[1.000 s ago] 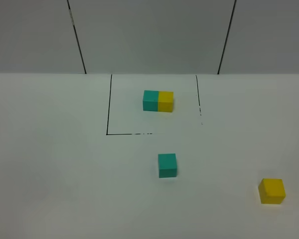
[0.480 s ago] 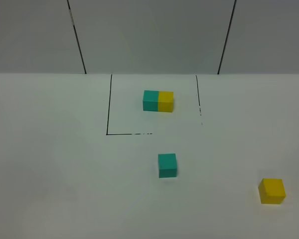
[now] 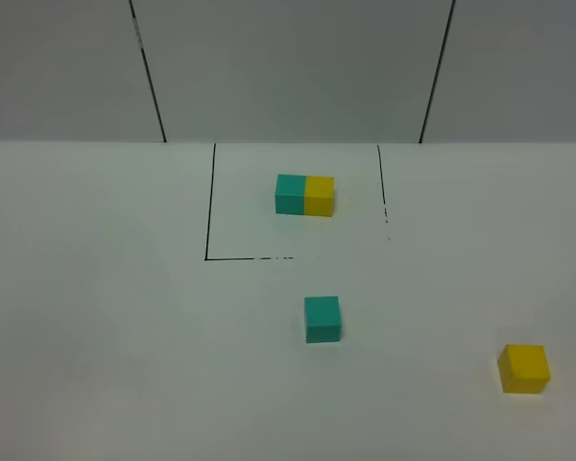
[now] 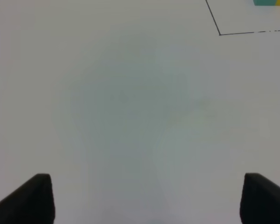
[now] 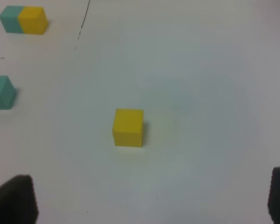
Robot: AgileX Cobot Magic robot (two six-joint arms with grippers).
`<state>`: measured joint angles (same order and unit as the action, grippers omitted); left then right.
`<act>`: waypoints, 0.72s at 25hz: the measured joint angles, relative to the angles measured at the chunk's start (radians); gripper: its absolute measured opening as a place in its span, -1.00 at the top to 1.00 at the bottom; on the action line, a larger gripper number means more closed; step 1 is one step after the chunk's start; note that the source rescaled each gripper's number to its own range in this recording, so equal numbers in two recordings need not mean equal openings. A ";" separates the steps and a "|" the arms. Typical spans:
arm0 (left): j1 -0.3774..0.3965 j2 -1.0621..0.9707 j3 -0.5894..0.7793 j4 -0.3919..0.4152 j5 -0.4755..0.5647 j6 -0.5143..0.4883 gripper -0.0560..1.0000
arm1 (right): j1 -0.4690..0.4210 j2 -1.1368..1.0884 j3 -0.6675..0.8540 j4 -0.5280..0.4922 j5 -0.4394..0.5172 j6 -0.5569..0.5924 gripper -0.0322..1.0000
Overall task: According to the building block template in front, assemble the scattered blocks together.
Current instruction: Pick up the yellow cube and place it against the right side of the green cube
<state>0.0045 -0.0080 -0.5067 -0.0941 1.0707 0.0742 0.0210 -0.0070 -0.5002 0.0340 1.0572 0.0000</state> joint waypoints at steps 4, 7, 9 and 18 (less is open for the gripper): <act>0.000 0.000 0.000 0.002 0.000 0.000 -0.78 | 0.000 0.000 0.000 0.000 0.000 0.000 -1.00; 0.000 0.000 0.000 0.002 0.000 0.000 -0.78 | 0.000 0.000 0.000 0.000 0.000 0.000 -1.00; 0.000 0.000 0.000 0.002 0.000 0.000 -0.78 | 0.000 0.000 0.000 0.000 0.000 0.000 -1.00; 0.000 0.000 0.000 0.004 0.000 -0.006 -0.77 | 0.000 0.000 0.000 0.000 0.000 0.000 -1.00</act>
<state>0.0045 -0.0080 -0.5067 -0.0905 1.0707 0.0682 0.0210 -0.0070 -0.5002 0.0340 1.0572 0.0000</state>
